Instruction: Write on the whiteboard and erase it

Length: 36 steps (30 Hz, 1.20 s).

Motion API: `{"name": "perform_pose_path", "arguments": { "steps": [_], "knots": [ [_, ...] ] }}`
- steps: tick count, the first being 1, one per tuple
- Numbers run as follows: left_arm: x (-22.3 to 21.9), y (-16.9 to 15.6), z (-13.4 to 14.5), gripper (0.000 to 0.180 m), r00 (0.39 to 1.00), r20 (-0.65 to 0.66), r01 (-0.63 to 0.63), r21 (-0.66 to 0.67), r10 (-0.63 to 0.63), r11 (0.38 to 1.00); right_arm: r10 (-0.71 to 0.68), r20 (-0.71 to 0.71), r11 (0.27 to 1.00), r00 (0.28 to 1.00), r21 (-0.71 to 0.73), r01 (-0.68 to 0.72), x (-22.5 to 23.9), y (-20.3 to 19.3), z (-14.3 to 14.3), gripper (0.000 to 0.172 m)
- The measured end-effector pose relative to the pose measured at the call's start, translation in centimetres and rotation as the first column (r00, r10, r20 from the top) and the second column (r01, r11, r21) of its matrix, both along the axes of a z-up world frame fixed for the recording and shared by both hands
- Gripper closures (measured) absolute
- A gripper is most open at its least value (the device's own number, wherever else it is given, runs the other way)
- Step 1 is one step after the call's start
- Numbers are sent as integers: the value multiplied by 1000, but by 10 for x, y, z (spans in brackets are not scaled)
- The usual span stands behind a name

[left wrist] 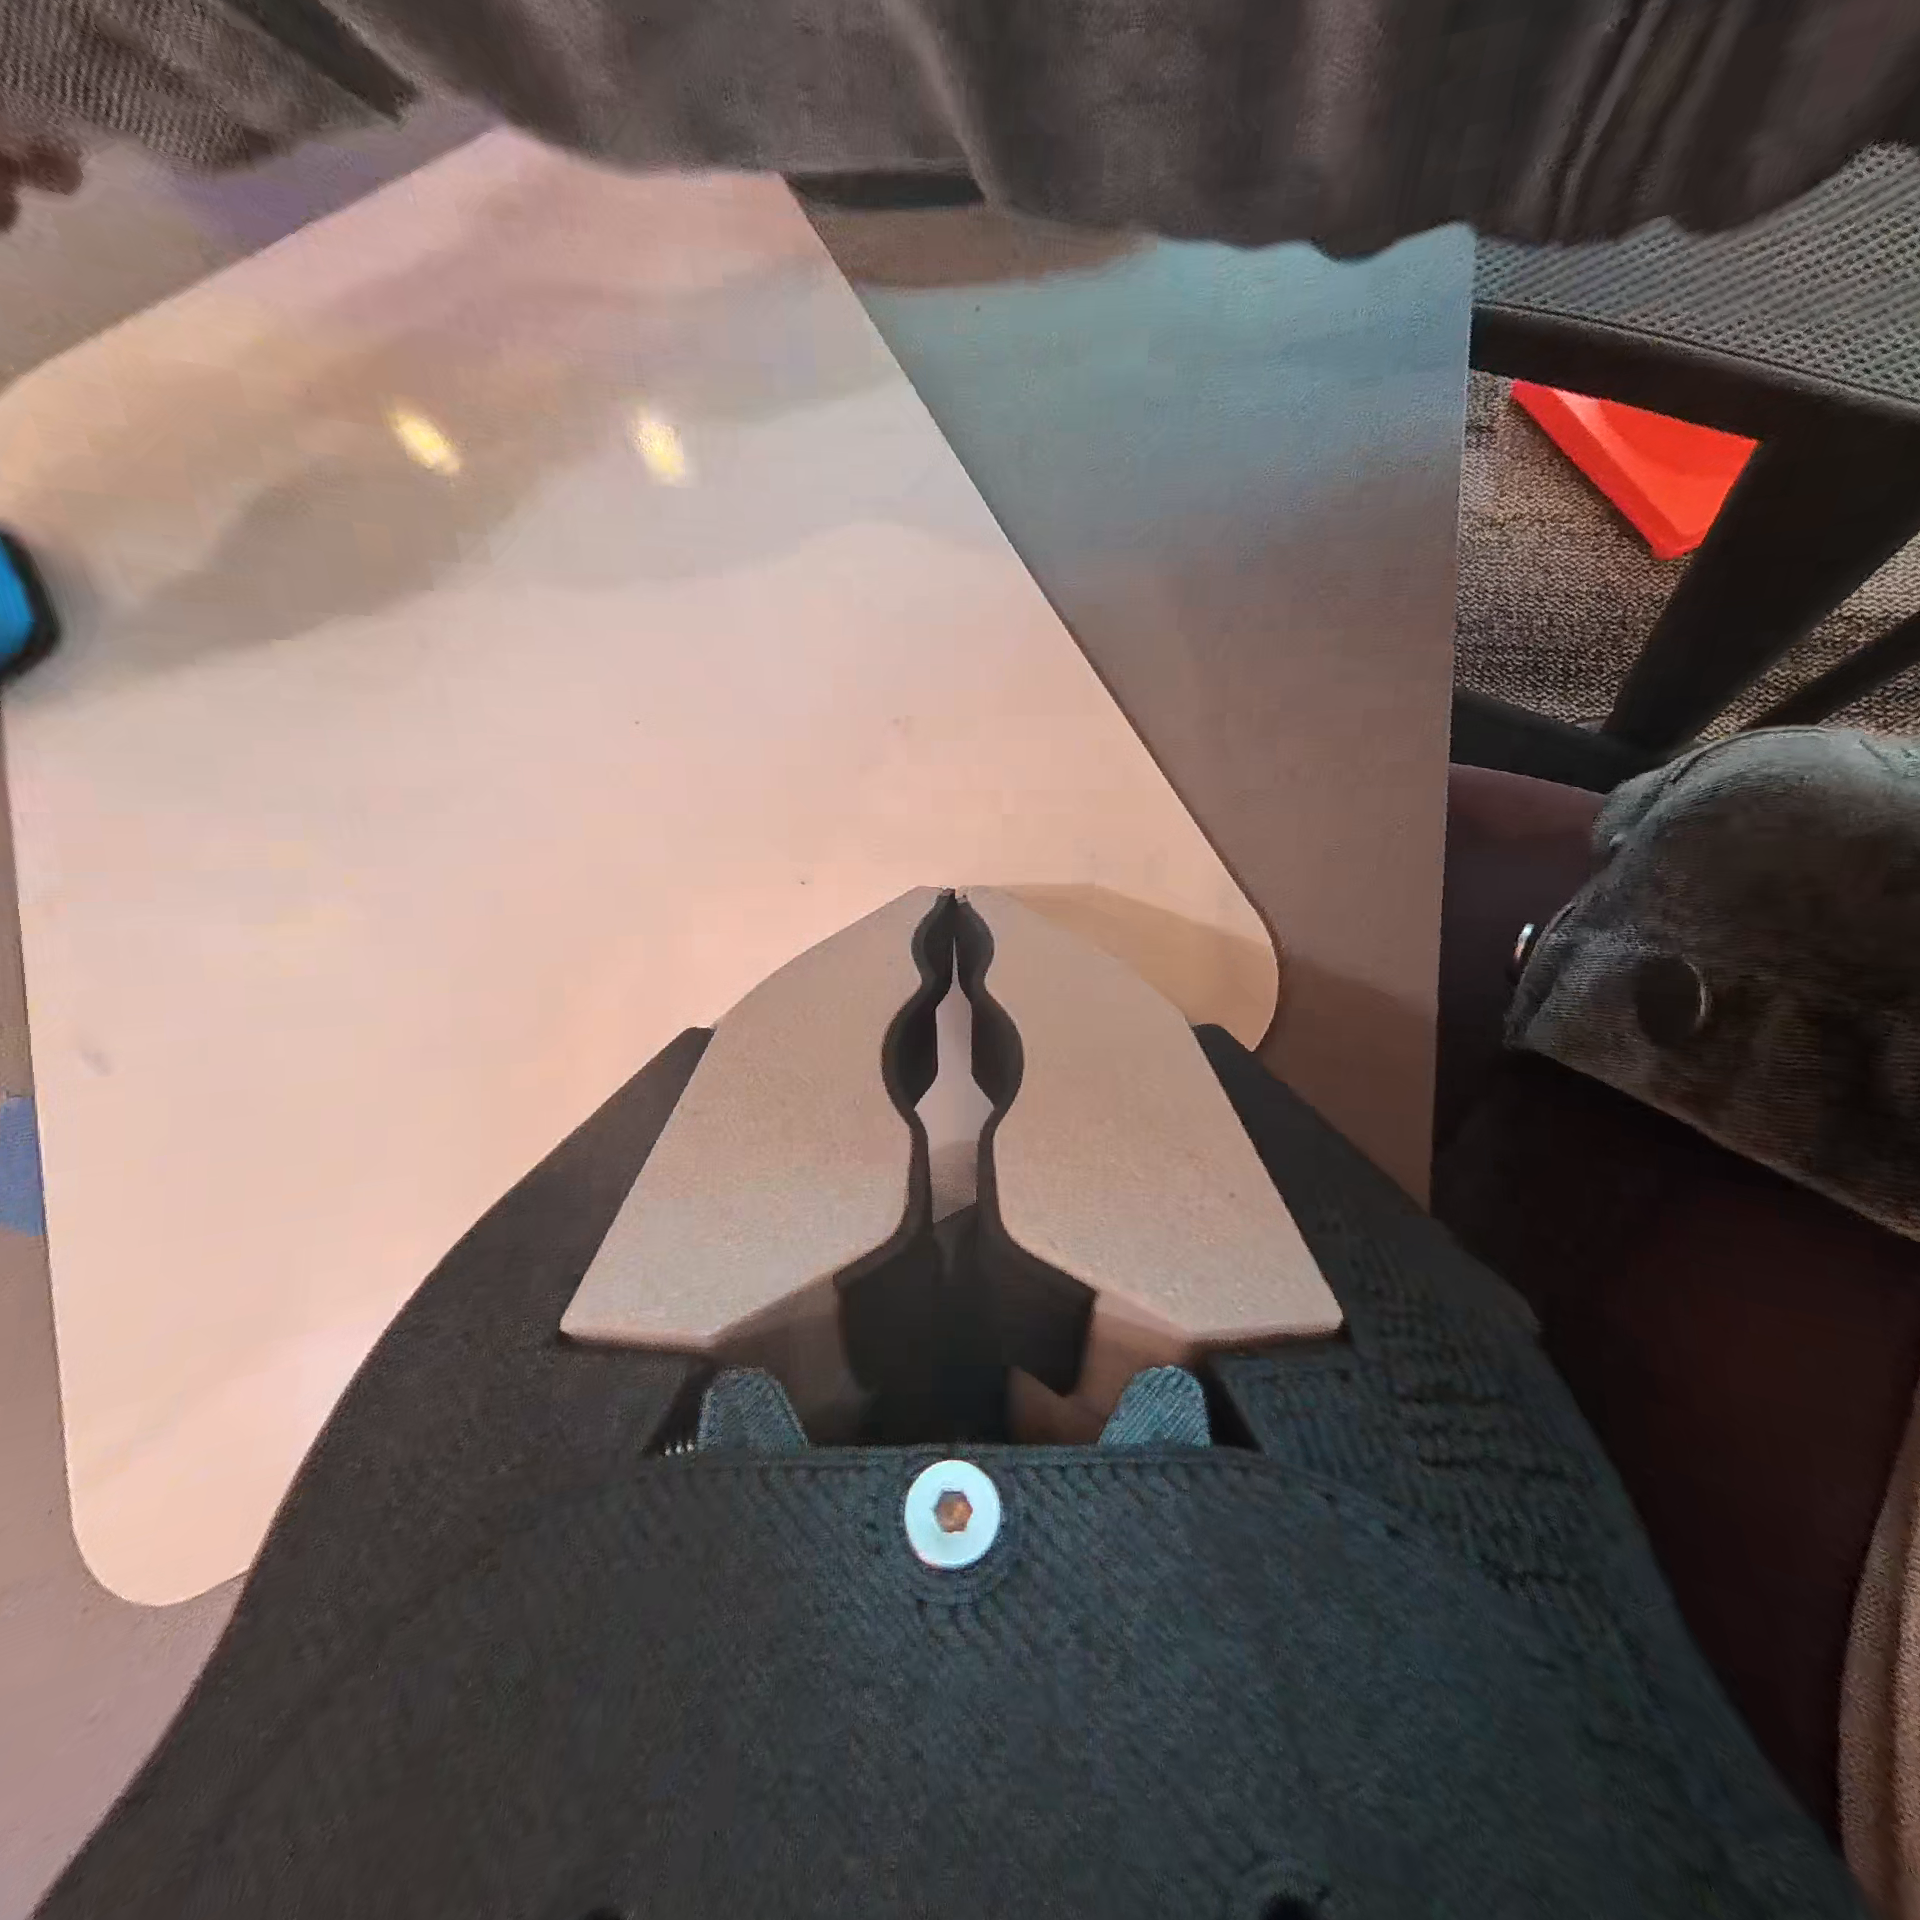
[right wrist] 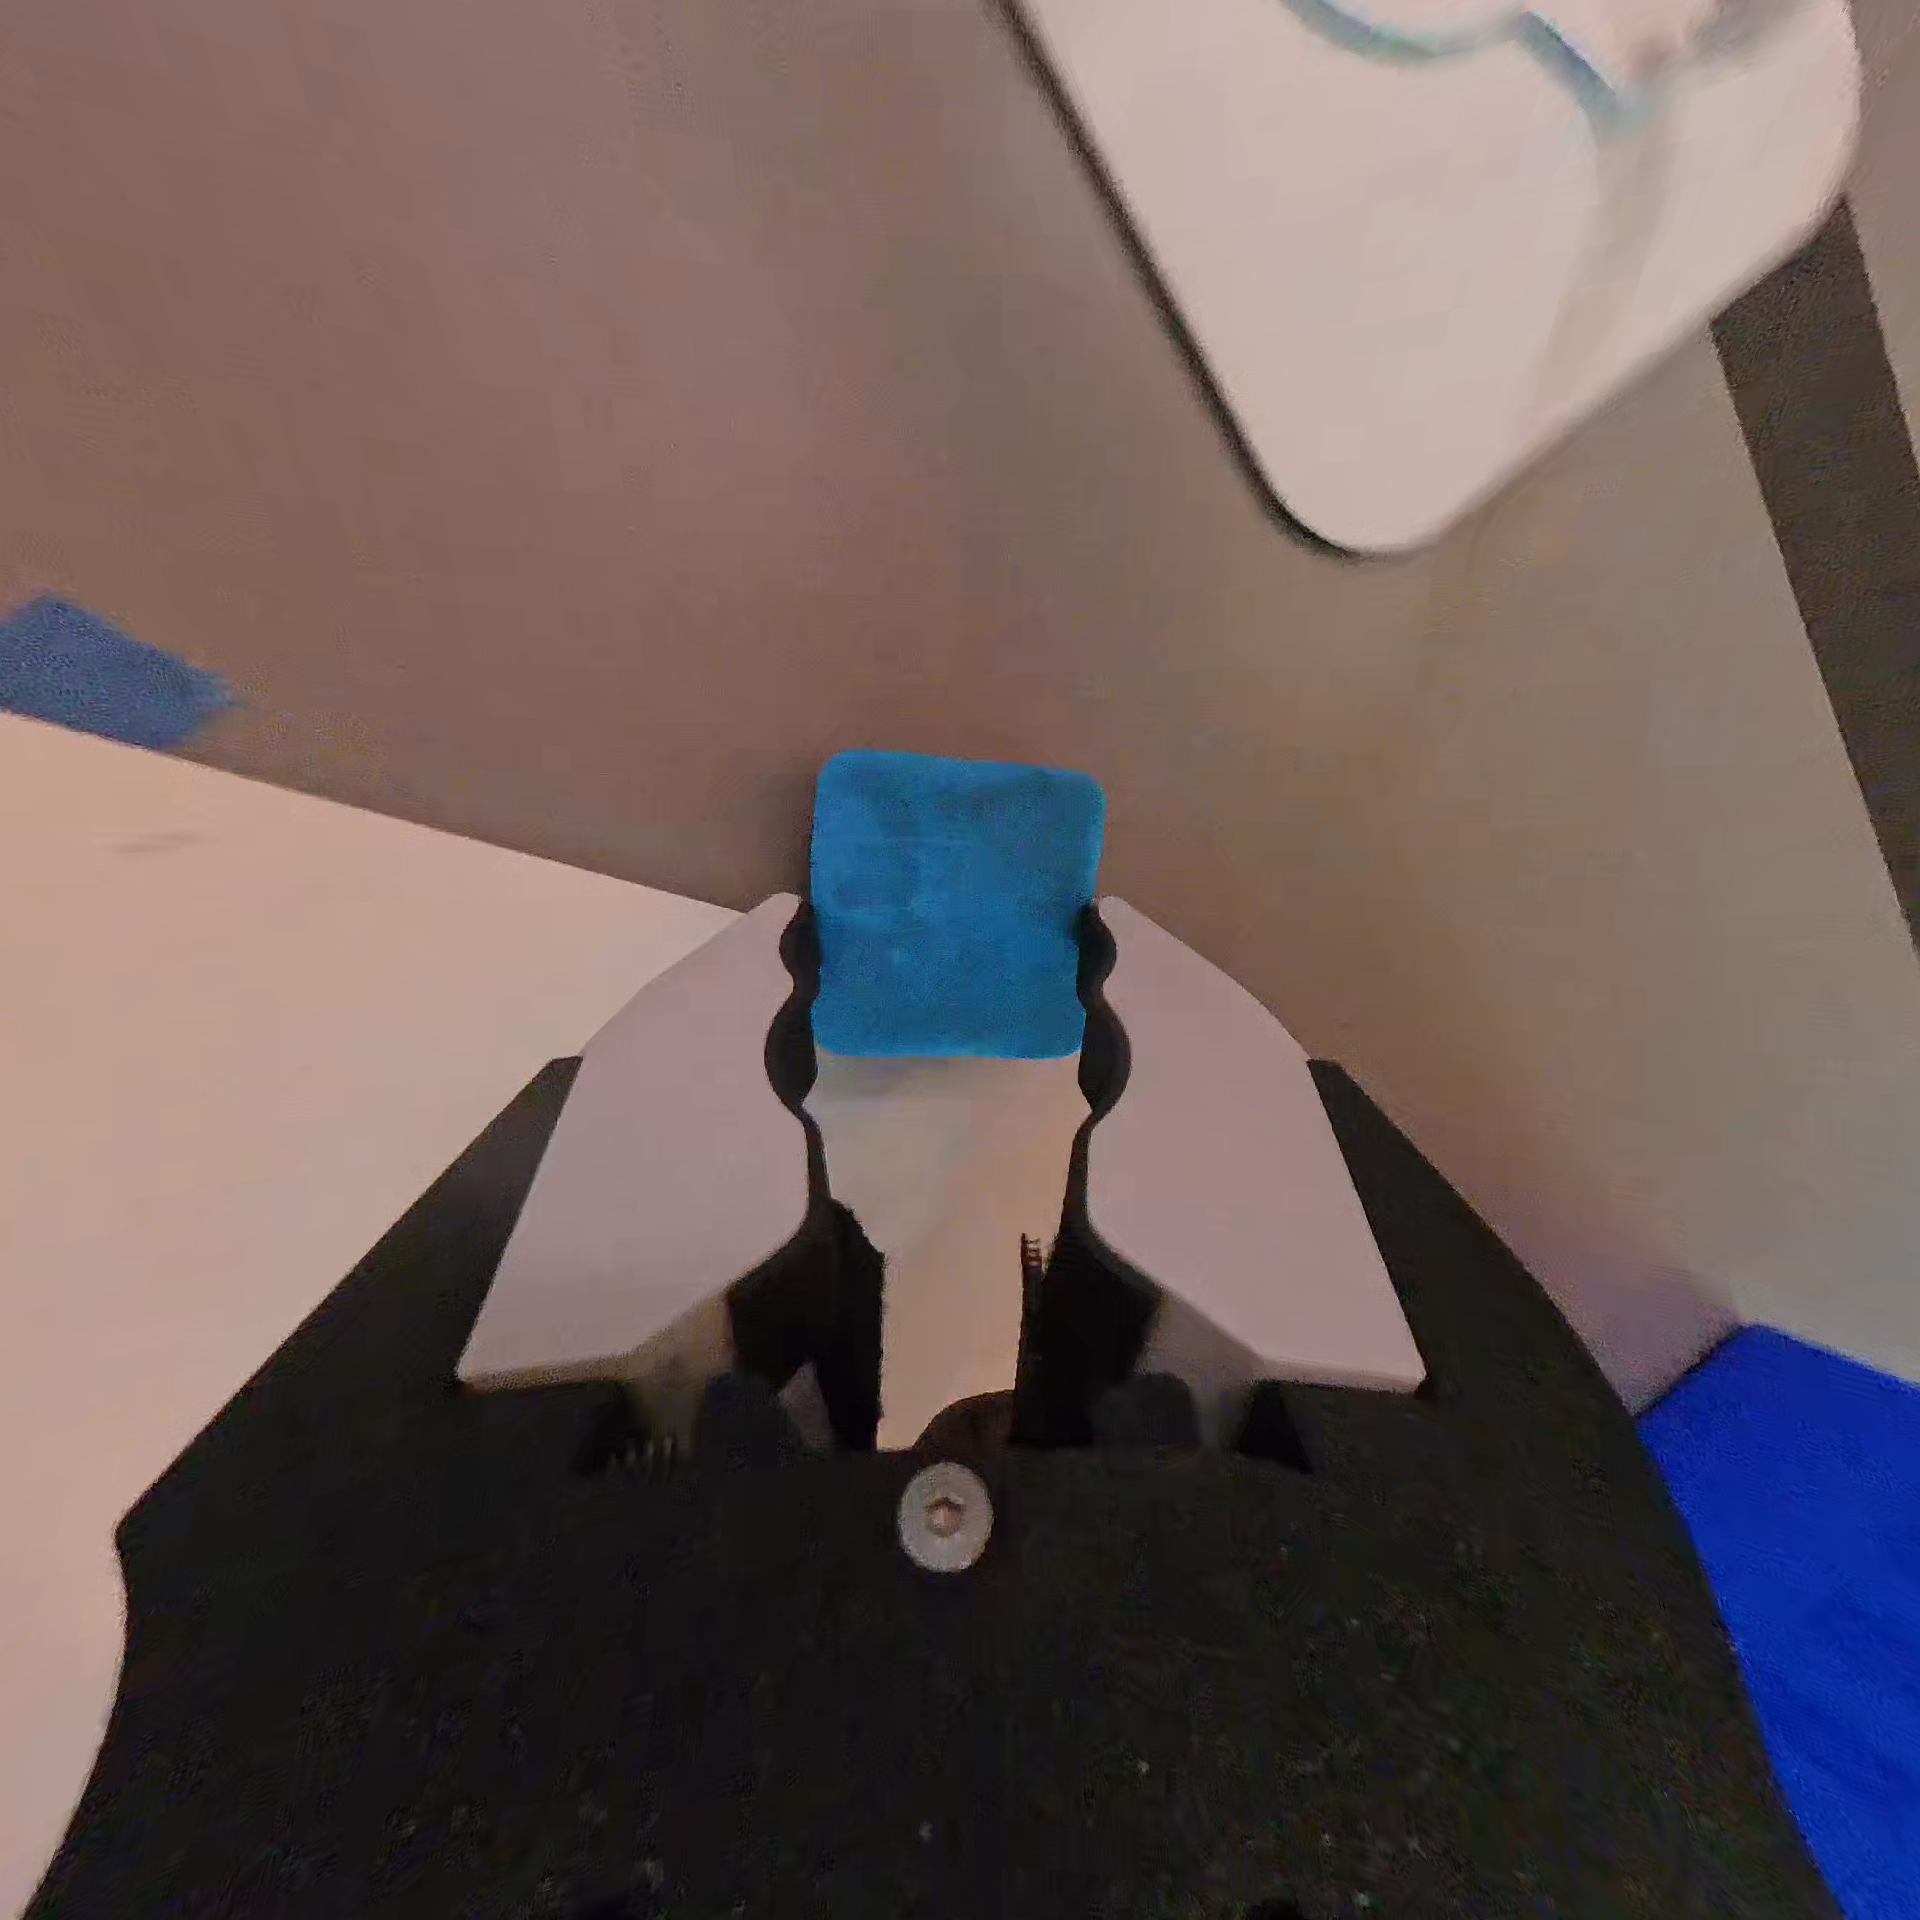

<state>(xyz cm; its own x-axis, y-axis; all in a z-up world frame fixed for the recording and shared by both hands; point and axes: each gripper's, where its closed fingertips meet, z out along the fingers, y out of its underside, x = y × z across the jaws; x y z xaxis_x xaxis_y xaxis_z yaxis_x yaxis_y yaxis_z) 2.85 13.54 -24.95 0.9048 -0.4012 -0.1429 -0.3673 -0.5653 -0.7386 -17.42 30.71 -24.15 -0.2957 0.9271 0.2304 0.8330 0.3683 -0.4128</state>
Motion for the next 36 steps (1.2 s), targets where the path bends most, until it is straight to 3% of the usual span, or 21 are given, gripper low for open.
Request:
{"name": "perform_pose_path", "arguments": {
  "steps": [3,5,8,10,11,13,15,18,20,21,23,26,36],
  "knots": [
    [0,0,0,180,1000,-3,-1,2,1,1000,-151,-66,979,986,-146,140,3,38,1,123],
    [0,0,0,180,1000,6,1,1,-1,1000,-139,-60,987,989,-91,133,8,24,0,123],
    [1,0,0,180,1000,23,5,-6,-5,1000,124,-63,984,990,-117,-131,15,-73,1,123],
    [2,0,0,180,999,33,14,-11,-14,1000,324,-57,939,944,-99,-328,30,-133,2,123],
    [3,0,0,180,999,33,14,-11,-13,1000,379,-45,921,924,-84,-381,35,-143,2,123],
    [3,1,0,180,1000,20,9,-5,-9,1000,330,-42,935,943,-125,-333,30,-128,2,123],
    [2,1,0,180,1000,16,3,-2,-3,1000,241,-4,968,971,-78,-240,27,-95,2,123],
    [2,0,0,180,1000,23,1,-4,-1,1000,320,3,941,948,-120,-317,40,-118,9,122],
    [2,1,0,180,999,33,5,-9,-4,1000,340,52,939,939,-73,-336,47,-123,4,120],
    [2,1,-1,180,999,33,4,-8,-4,1000,337,84,941,938,-50,-334,49,-120,0,108],
    [2,1,0,180,1000,14,1,1,-1,1000,327,88,944,941,-88,-319,49,-121,-2,103],
    [2,0,0,180,1000,6,-2,6,2,1000,301,13,936,954,-199,-292,43,-131,9,108],
    [2,0,-1,180,1000,28,0,-3,0,1000,396,18,911,918,-134,-390,36,-130,6,124]
  ]
}}
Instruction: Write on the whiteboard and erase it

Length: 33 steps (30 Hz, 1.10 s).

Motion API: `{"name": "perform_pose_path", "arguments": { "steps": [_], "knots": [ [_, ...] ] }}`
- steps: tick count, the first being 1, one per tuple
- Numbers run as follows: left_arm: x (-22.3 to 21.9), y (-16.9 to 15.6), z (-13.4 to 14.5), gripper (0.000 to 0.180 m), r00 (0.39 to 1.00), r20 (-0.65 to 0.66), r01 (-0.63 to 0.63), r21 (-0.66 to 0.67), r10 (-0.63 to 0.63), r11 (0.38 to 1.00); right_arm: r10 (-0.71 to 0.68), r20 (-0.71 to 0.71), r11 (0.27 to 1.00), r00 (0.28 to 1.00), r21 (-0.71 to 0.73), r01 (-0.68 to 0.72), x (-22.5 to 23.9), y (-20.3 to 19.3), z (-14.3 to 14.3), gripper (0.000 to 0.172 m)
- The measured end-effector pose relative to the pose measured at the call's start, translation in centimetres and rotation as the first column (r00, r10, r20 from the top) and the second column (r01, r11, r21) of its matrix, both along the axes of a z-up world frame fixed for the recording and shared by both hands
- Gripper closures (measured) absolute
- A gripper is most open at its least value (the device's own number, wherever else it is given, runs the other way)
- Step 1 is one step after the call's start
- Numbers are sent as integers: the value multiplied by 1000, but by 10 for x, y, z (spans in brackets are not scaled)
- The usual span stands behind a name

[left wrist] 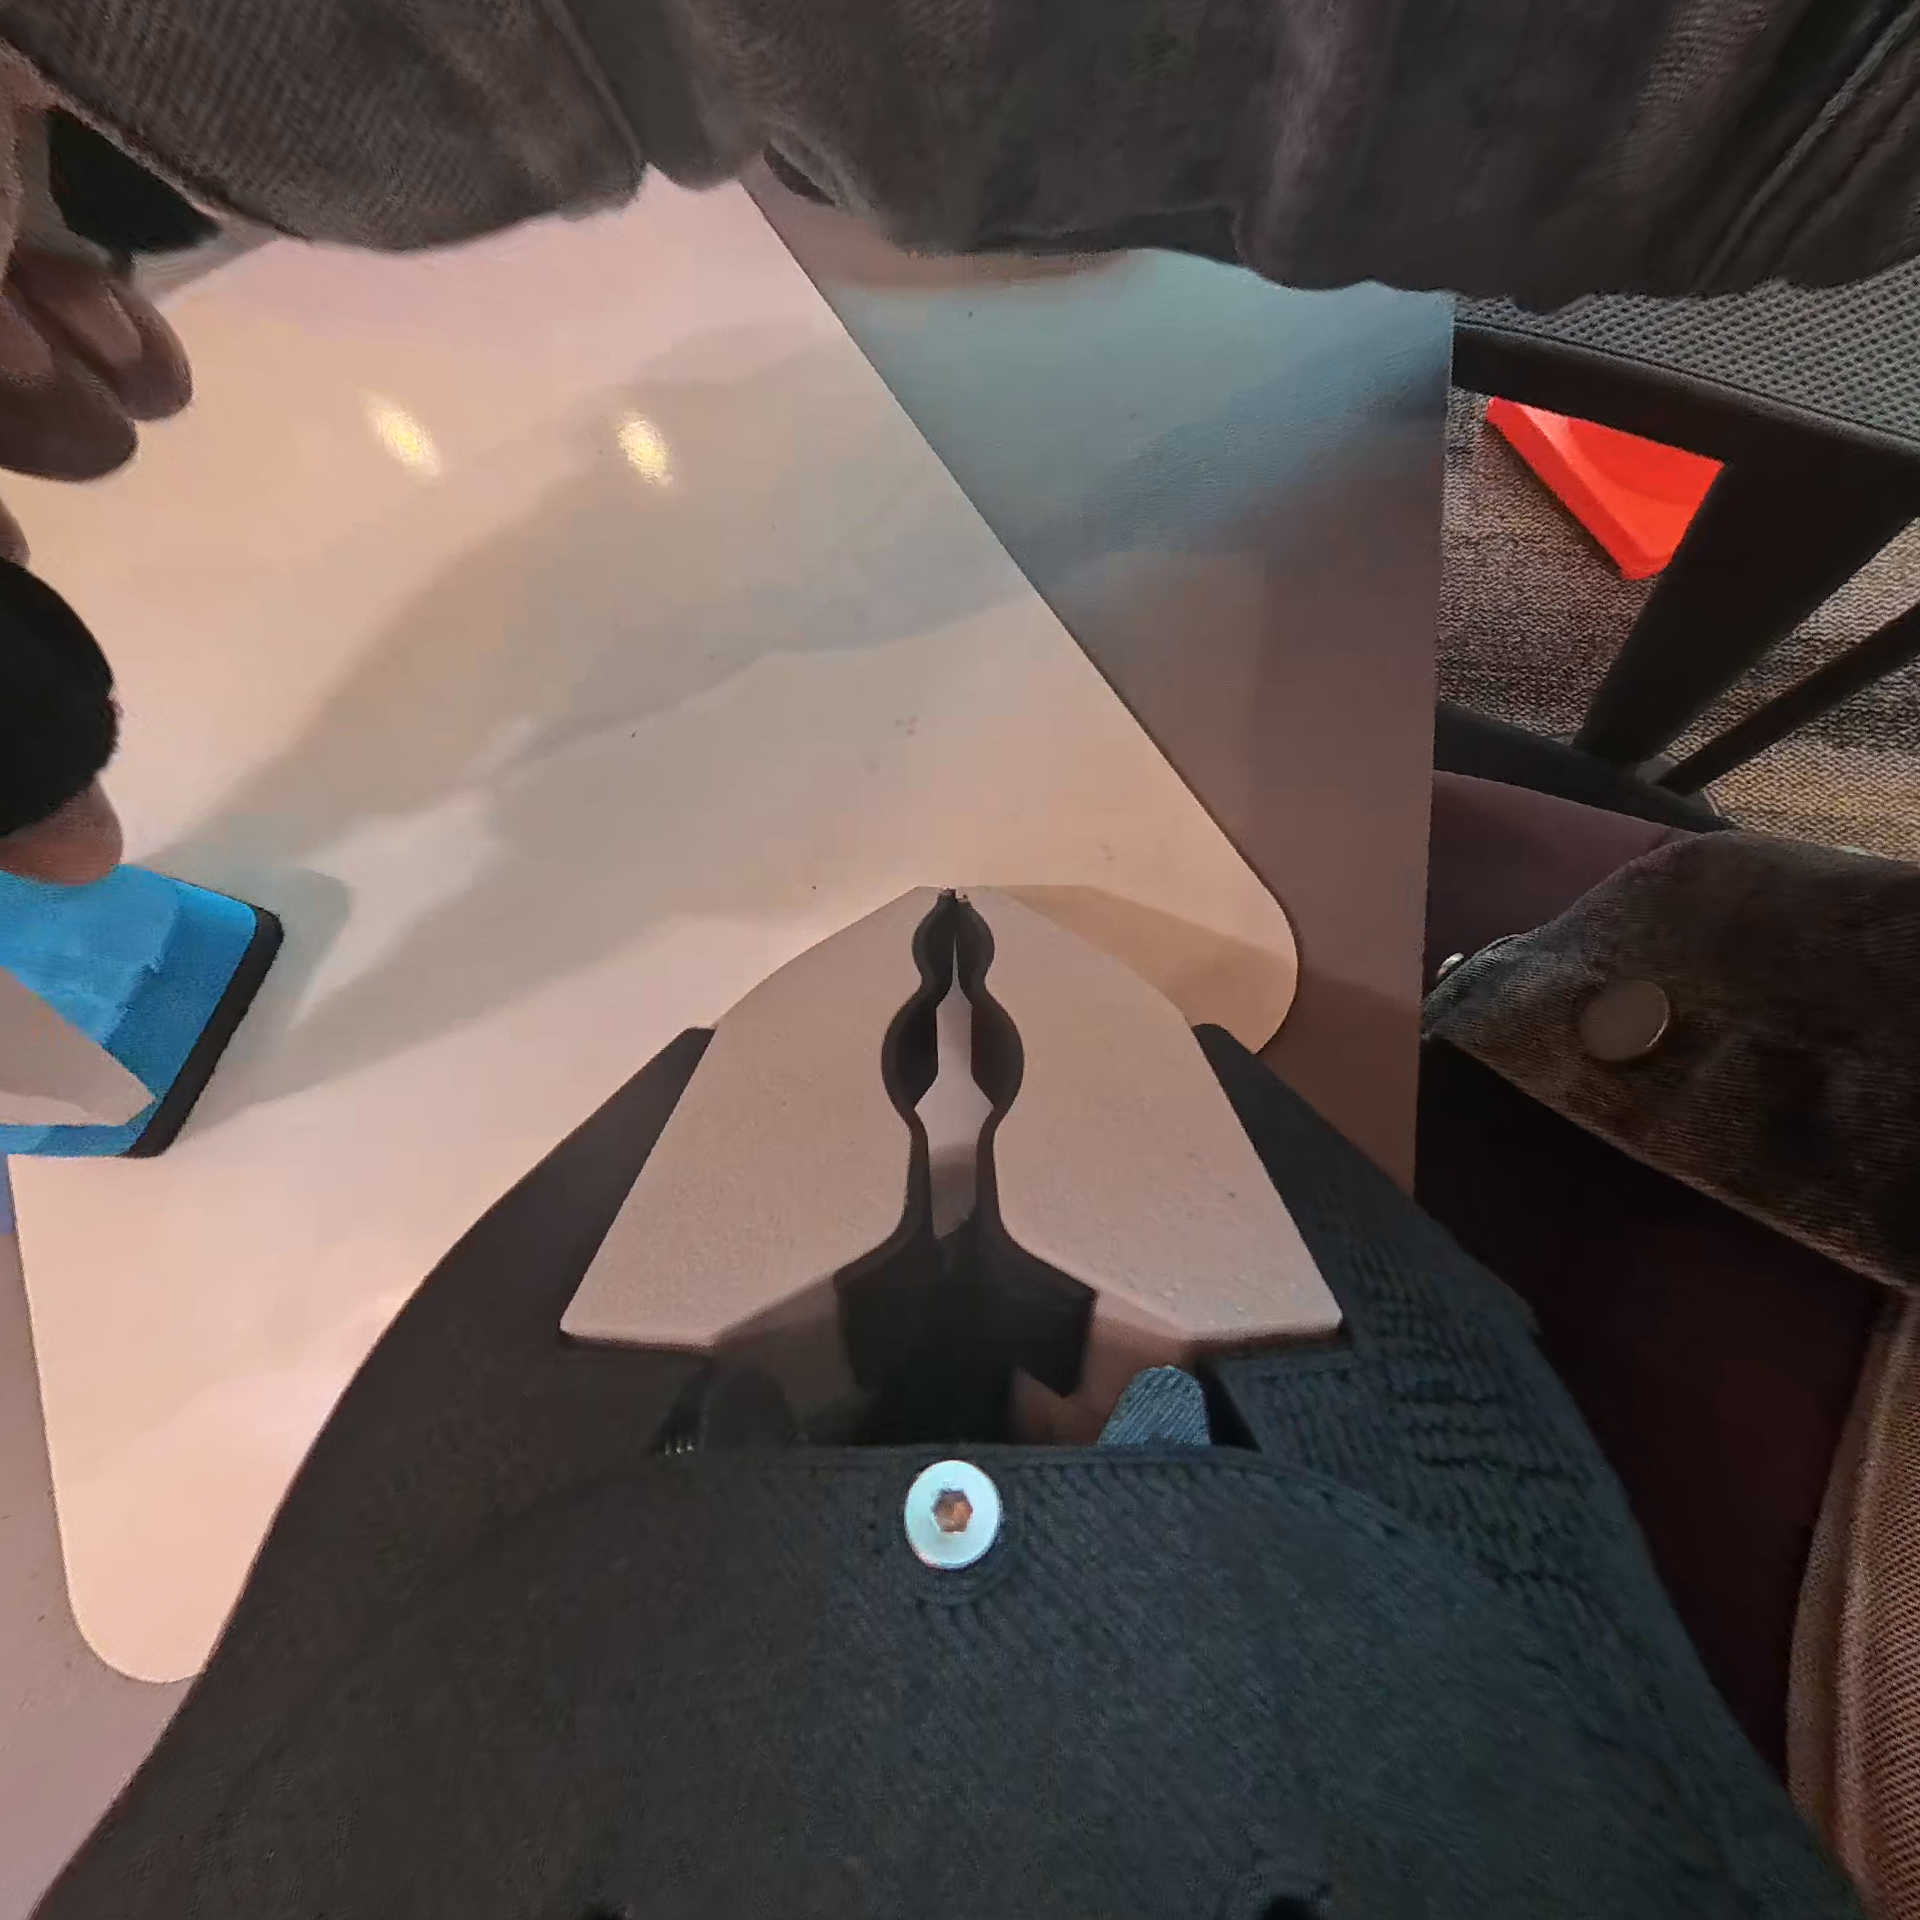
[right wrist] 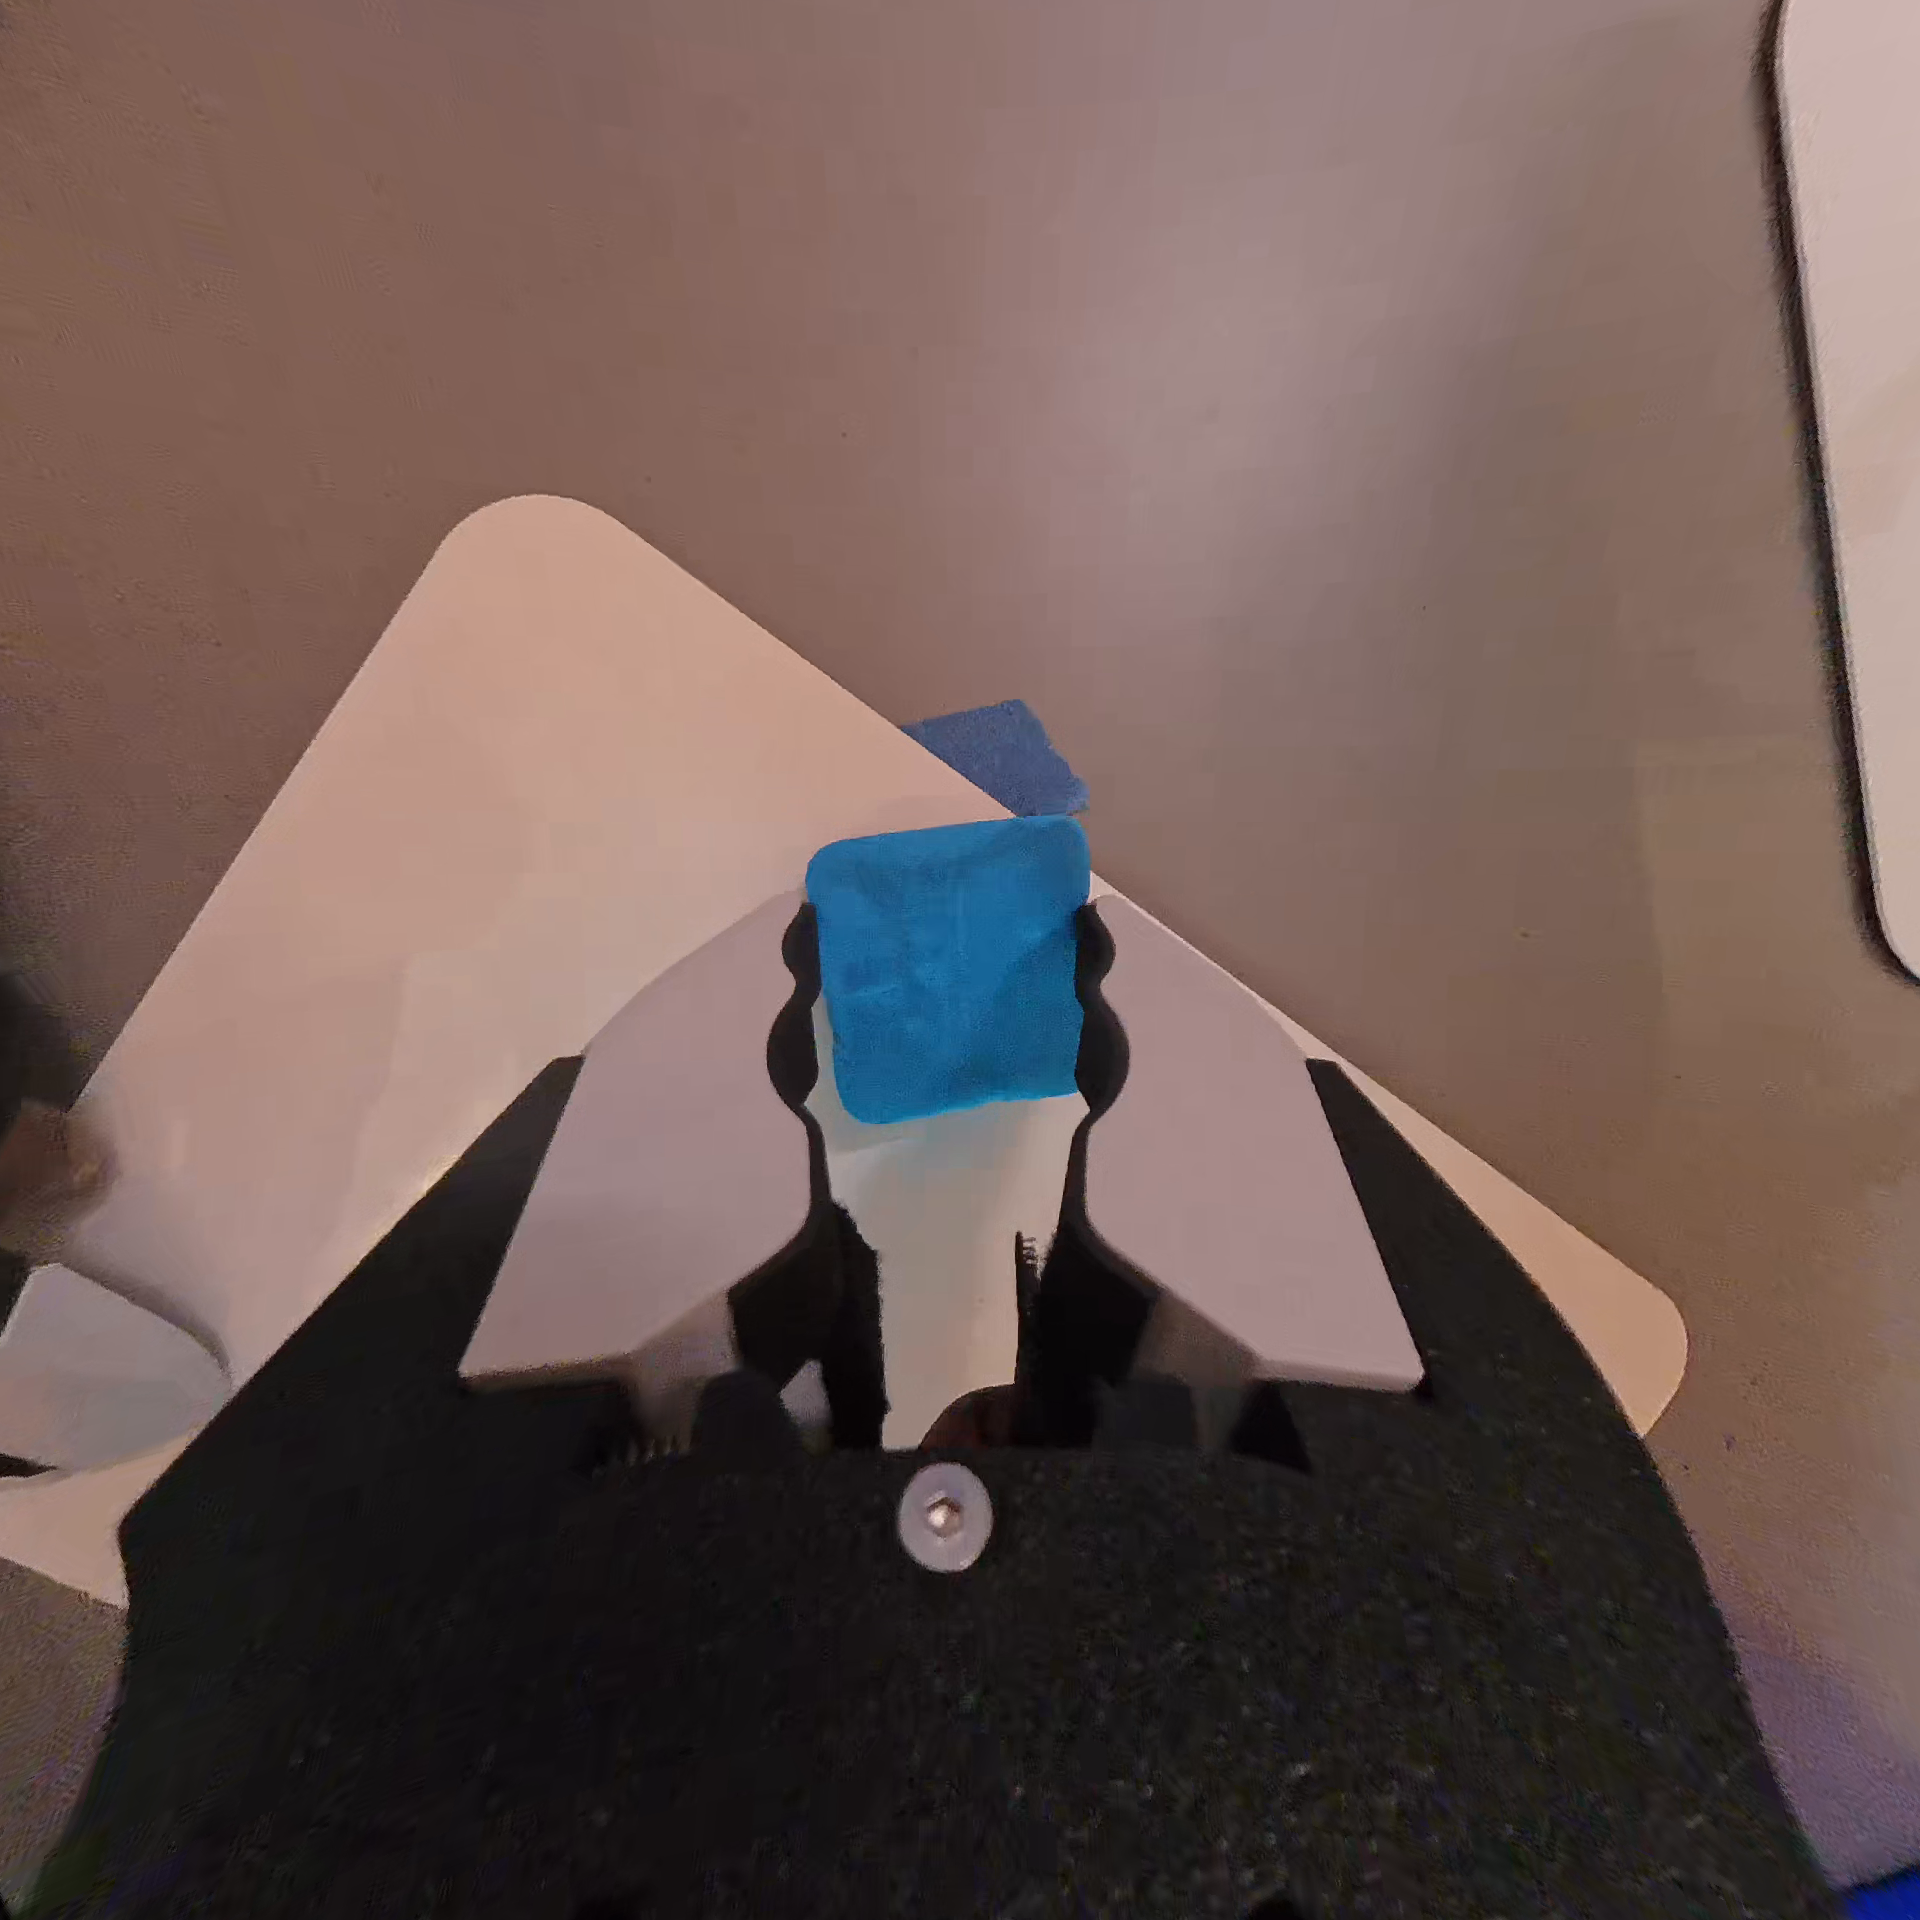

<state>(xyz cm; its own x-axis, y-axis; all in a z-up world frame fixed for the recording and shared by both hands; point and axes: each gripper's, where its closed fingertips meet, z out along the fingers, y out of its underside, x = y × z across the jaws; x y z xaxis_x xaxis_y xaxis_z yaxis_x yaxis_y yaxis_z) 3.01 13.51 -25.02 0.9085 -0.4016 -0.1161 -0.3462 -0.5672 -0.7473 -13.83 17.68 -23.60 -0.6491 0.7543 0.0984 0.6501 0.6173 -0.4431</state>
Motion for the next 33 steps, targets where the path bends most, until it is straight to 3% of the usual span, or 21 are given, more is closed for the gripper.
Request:
{"name": "perform_pose_path", "arguments": {
  "steps": [4,8,11,14,16,19,23,25,27,29,33],
  "knots": [
    [-1,0,0,180,1000,1,-3,-1,3,1000,-86,-4,991,996,102,86,-11,22,-1,124],
    [-1,0,0,180,1000,5,-5,-3,5,1000,50,4,992,999,115,-50,-1,-8,-1,124],
    [-1,0,0,180,1000,2,-5,-1,5,1000,-95,-46,981,994,165,101,-17,26,-1,125],
    [-2,1,0,180,1000,-2,-11,1,11,1000,-8,-58,971,998,237,21,-11,11,0,125],
    [-2,1,0,180,1000,5,-8,-2,8,1000,23,-50,973,998,229,-11,-9,5,0,125],
    [-3,1,0,180,1000,2,-14,0,14,1000,-95,-71,975,993,196,107,-18,29,-1,125],
    [-3,1,0,180,1000,-6,-16,3,16,1000,6,-69,982,998,188,7,-9,2,1,125],
    [-4,1,0,180,1000,0,-15,1,15,1000,-65,-48,992,997,109,70,-12,12,-1,125],
    [-4,1,0,180,1000,-7,-16,4,16,1000,-127,-78,982,989,129,136,-18,29,-1,125],
    [-4,1,0,180,1000,-7,-19,4,19,1000,-76,-93,982,993,168,91,-12,18,0,125],
    [-9,3,0,180,999,-6,-32,4,32,999,84,-10,994,996,73,-83,38,-43,0,125]
  ]
}}
